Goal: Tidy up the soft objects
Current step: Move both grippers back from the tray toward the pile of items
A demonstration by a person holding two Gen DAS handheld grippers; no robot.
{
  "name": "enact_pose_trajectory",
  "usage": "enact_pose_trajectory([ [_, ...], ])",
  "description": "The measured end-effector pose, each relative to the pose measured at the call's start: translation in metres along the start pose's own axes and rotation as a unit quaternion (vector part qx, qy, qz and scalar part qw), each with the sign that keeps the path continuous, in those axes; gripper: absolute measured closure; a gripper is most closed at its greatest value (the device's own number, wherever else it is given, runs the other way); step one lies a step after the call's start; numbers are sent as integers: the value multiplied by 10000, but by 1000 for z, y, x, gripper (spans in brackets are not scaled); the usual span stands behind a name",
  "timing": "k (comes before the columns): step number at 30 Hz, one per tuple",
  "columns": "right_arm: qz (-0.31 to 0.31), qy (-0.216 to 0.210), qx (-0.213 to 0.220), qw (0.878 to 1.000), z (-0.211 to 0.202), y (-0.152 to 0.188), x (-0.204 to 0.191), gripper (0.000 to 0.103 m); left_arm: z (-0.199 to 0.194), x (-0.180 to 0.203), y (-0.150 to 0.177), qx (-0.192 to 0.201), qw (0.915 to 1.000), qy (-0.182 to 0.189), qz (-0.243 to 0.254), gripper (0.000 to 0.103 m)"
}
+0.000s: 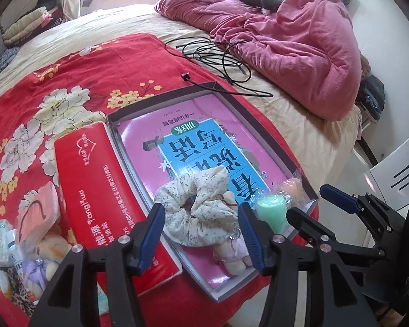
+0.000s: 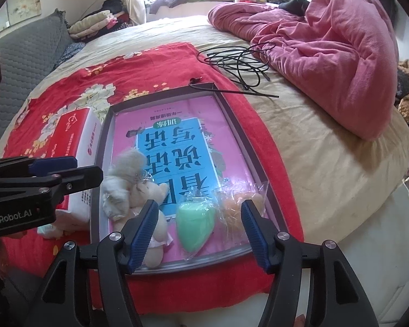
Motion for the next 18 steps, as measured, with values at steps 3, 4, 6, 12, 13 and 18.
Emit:
enact_pose_trajectory([
  [3, 12, 19, 71, 10000, -7, -2, 0, 35, -8, 2, 1, 45, 10000, -40, 68, 41],
  [4, 15, 22, 84, 10000, -9, -3, 0, 35, -12, 3, 1, 63, 9999, -60, 84, 41],
  [6, 11, 61, 124, 9999, -13, -4, -1, 35, -17, 4, 1, 102, 9999, -85, 101, 38],
  [12, -54, 120, 288, 9995, -28, -8, -6, 29, -40, 5, 2, 274, 9989, -302, 251, 33],
  [13, -64, 130, 314, 9994, -30, -8, -7, 29, -45, 5, 3, 308, 9987, -313, 248, 32],
  [18, -144, 148, 443, 9988, -44, -12, -14, 28, -64, -1, 8, 426, 9982, -376, 191, 30],
])
Point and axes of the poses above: each gripper's, at about its wrist camera, not at the fingertips, and z roughly the way its jaws point, x to its right, y to its underside, the point moved 7 cm from there along z, roughly the way its jaws point, and after that the axes turned 7 degrees about z, right-handed, at the moved point
